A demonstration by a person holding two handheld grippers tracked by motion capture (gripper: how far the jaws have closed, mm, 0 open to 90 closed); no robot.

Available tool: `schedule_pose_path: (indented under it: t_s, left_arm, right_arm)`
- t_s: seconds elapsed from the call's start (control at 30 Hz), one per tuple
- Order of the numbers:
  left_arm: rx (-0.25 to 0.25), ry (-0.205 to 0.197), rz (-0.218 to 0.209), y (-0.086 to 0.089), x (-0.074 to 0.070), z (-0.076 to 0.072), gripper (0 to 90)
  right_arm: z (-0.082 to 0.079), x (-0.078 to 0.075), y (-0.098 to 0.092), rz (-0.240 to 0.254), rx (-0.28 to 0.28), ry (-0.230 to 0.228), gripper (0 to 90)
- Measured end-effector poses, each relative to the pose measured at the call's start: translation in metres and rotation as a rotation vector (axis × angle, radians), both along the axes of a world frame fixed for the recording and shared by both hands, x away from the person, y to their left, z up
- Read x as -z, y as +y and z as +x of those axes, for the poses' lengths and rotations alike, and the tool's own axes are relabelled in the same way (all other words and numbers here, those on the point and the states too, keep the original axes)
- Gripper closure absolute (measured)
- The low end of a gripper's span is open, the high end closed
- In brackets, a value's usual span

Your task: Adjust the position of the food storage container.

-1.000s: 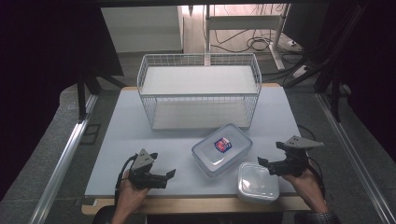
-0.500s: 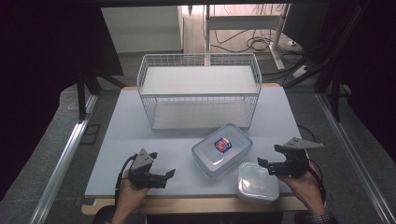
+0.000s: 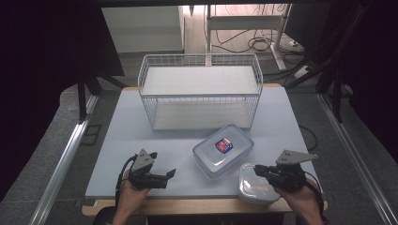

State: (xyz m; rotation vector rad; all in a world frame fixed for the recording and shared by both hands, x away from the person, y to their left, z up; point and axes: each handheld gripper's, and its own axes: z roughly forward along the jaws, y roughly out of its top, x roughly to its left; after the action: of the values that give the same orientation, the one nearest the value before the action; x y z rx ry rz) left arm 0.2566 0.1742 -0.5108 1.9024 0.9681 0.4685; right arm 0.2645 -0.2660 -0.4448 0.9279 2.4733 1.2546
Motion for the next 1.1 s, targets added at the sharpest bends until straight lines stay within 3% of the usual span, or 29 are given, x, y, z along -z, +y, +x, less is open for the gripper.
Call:
schedule_pose_path:
  t_s: [0.07,0.27,0.5,0.63,0.77,0.87,0.97,1.03,1.1]
  left_arm:
    - [-0.013,-0.010,-0.021,0.002,-0.001,0.000,5.4]
    - [-0.017,0.005,-0.032,0.004,0.000,0.001,5.5]
    - [-0.011,0.014,0.008,0.001,0.001,0.001,5.5]
    - [-0.014,0.006,0.004,0.001,0.000,0.000,5.6]
    - [-0.014,0.011,0.000,0.001,0.001,0.001,5.7]
    - [-0.008,0.014,0.007,0.000,0.002,0.001,5.7]
    - [-0.001,0.017,0.017,-0.001,0.002,0.001,5.8]
    - [-0.001,0.019,0.018,-0.002,0.003,0.002,5.9]
    - [-0.002,0.022,0.020,-0.002,0.003,0.002,5.9]
  right_arm:
    - [-0.010,0.001,0.012,-0.021,-0.062,0.001,89.7]
    - [-0.023,0.003,0.030,-0.030,-0.127,0.024,89.7]
    - [-0.036,0.017,0.046,-0.064,-0.207,0.081,89.7]
    - [-0.034,0.023,0.048,-0.104,-0.204,0.096,89.7]
    - [-0.032,0.022,0.044,-0.090,-0.199,0.105,89.7]
    - [-0.029,0.019,0.037,-0.073,-0.173,0.104,89.8]
    - [-0.025,0.017,0.029,-0.090,-0.121,0.107,89.7]
    - [-0.028,0.016,0.031,-0.047,-0.152,0.132,89.7]
    - [-0.033,0.017,0.040,-0.067,-0.188,0.129,89.7]
